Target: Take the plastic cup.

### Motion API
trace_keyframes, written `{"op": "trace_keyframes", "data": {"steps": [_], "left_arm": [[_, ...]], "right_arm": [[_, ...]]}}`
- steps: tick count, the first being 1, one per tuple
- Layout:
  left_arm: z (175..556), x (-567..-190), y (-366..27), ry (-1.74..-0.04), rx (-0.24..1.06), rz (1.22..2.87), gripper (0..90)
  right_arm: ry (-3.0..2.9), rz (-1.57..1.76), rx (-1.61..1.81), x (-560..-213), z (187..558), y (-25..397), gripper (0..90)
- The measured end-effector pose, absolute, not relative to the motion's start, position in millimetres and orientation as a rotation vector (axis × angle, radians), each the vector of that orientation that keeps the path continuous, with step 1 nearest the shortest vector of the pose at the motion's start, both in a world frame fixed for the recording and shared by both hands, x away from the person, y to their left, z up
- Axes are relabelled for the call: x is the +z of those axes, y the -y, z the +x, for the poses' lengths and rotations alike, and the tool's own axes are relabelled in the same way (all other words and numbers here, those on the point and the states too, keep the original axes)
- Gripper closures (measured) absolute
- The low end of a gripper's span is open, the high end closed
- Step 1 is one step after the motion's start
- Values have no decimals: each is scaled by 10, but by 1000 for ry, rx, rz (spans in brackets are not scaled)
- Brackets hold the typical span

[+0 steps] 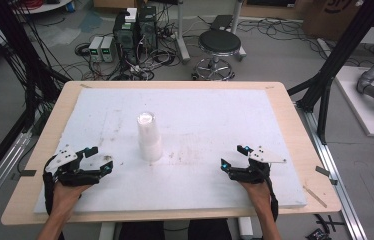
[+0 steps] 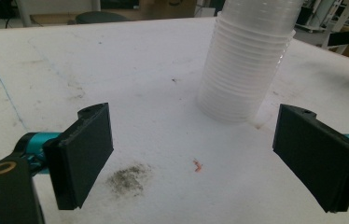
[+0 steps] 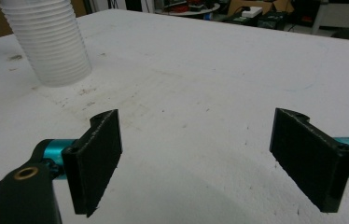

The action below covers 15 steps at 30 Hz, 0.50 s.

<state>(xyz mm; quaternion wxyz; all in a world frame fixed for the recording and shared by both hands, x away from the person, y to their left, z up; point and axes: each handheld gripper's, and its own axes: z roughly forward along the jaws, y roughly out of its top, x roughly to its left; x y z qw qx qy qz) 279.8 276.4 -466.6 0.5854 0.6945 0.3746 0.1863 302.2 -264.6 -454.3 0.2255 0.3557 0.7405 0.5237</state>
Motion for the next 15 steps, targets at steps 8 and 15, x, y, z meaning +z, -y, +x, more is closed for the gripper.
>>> {"op": "trace_keyframes", "data": {"steps": [8, 15], "left_arm": [[2855, -4263, -2773, -786, 439, 1584, 120], [2949, -3730, -2731, -691, 469, 1597, 120]], "right_arm": [[-2052, 991, 1433, -4544, 3032, 2637, 169], [-2053, 997, 1440, -4544, 3031, 2642, 169]]}}
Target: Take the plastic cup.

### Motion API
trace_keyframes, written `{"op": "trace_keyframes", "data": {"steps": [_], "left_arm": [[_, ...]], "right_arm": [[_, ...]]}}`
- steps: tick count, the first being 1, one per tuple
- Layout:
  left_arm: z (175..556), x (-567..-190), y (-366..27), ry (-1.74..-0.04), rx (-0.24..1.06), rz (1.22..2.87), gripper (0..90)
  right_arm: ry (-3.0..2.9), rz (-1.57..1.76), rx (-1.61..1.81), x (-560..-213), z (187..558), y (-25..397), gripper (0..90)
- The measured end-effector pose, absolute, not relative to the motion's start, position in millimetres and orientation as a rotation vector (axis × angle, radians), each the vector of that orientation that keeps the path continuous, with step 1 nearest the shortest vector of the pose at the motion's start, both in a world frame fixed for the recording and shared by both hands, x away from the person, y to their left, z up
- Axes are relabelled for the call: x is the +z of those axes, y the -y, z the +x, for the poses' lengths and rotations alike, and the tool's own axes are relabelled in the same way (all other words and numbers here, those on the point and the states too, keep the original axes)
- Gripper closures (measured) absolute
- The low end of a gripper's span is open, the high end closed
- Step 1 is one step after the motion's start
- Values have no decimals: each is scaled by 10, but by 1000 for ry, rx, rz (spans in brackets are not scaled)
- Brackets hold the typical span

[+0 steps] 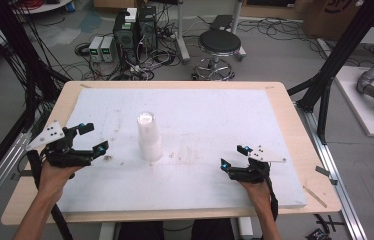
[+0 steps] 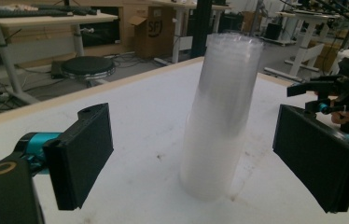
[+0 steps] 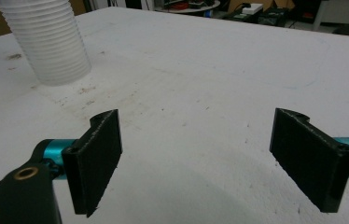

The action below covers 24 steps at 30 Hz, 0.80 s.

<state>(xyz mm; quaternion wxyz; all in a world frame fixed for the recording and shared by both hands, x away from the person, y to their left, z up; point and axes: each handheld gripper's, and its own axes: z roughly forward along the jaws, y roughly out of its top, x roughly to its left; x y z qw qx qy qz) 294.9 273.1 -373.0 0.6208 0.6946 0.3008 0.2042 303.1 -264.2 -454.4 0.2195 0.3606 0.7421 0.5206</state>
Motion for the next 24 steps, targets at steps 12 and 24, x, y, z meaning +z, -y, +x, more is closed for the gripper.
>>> {"op": "trace_keyframes", "data": {"steps": [12, 24], "left_arm": [[3138, -3356, -2622, -621, 481, 1639, 120], [3477, -3183, -2270, -509, 352, 1798, 121]], "right_arm": [[-2050, 1000, 1442, -4543, 3036, 2648, 169], [-2055, 1007, 1433, -4543, 3035, 2639, 169]]}}
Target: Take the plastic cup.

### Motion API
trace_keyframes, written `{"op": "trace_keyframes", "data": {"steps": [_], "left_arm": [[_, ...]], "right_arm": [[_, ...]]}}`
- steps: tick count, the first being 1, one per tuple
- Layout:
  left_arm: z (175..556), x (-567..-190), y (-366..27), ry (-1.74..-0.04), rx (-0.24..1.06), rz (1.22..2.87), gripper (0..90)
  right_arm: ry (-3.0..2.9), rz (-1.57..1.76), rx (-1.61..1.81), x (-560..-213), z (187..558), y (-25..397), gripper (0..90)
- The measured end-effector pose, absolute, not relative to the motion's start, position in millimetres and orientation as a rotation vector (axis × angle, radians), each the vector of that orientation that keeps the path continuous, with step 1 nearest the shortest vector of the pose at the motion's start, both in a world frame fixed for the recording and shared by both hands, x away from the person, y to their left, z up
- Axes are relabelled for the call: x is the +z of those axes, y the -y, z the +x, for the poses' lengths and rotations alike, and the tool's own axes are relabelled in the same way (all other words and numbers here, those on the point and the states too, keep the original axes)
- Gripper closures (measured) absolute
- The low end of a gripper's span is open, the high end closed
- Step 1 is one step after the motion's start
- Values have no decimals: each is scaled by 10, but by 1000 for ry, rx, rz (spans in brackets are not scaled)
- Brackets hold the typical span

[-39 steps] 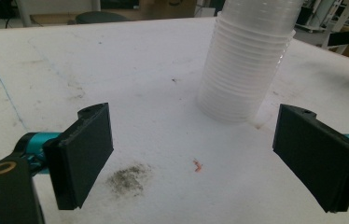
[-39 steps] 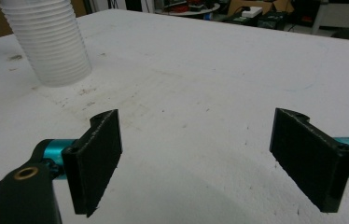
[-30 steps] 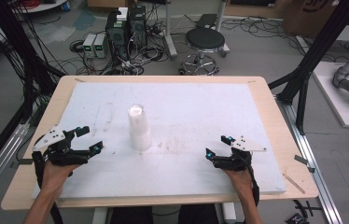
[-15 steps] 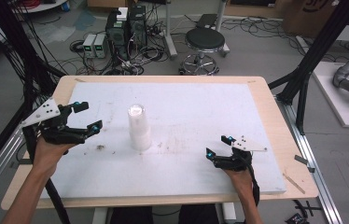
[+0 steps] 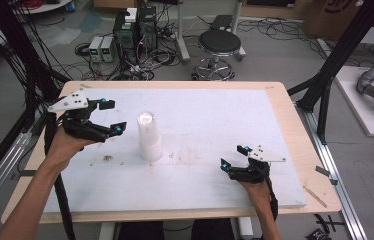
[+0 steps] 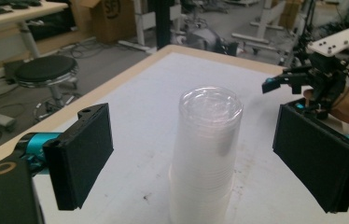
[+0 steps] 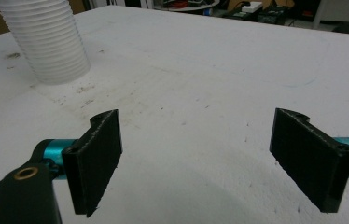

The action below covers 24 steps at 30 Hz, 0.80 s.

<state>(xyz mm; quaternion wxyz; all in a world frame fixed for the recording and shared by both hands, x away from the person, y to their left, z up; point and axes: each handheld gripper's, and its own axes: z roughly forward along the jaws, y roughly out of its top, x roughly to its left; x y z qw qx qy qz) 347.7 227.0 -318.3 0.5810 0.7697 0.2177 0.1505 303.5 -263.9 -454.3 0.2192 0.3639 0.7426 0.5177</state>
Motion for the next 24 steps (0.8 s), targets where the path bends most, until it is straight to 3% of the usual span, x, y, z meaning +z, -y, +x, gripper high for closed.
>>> {"op": "trace_keyframes", "data": {"steps": [24], "left_arm": [[3842, -3259, -1702, -443, 205, 2049, 121]], "right_arm": [[-2064, 1002, 1420, -4544, 3040, 2629, 169]]}}
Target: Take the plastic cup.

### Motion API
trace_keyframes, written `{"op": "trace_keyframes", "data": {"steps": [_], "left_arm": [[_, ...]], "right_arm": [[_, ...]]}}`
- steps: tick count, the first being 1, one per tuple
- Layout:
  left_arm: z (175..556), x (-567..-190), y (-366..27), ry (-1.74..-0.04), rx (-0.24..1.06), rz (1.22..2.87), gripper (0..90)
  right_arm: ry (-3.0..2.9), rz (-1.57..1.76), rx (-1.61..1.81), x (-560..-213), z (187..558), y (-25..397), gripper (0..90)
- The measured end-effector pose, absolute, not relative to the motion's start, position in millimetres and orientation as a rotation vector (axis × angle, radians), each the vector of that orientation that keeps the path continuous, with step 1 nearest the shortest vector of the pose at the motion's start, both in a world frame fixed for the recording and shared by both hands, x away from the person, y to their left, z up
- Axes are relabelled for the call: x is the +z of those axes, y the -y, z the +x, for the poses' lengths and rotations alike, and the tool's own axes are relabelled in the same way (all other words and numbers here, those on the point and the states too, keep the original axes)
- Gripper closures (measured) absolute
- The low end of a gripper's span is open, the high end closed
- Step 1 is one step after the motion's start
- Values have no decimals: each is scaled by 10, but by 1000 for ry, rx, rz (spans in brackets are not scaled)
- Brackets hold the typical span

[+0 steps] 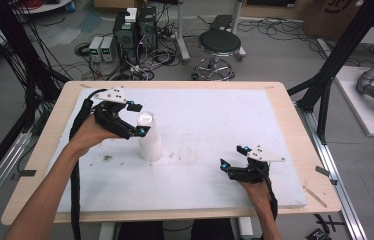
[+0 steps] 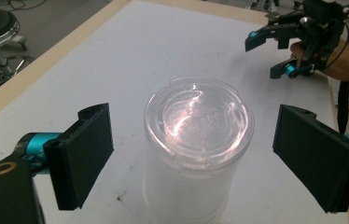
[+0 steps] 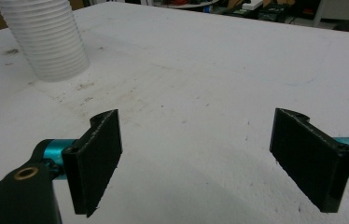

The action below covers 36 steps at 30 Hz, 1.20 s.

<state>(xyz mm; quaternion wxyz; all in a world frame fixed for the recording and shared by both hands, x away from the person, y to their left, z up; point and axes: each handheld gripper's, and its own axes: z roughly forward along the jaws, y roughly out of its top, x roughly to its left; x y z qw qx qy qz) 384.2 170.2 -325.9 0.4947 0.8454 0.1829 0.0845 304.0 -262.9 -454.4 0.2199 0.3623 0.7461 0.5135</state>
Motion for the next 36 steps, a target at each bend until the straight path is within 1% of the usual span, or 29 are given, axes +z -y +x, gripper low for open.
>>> {"op": "trace_keyframes", "data": {"steps": [9, 15, 20, 33, 36], "left_arm": [[3912, -3349, -1601, -476, 193, 2132, 124], [3935, -3387, -1557, -466, 189, 2184, 127], [3947, -3401, -1539, -484, 196, 2203, 132], [3966, -3395, -1504, -485, 181, 2222, 226], [3964, -3394, -1496, -483, 163, 2224, 276]], "right_arm": [[-2068, 1007, 1421, -4544, 3044, 2631, 169], [-2070, 1009, 1415, -4544, 3046, 2629, 169], [-2070, 1005, 1415, -4544, 3046, 2629, 169], [-2073, 1004, 1413, -4544, 3045, 2623, 169], [-2072, 1004, 1412, -4544, 3044, 2622, 169]]}}
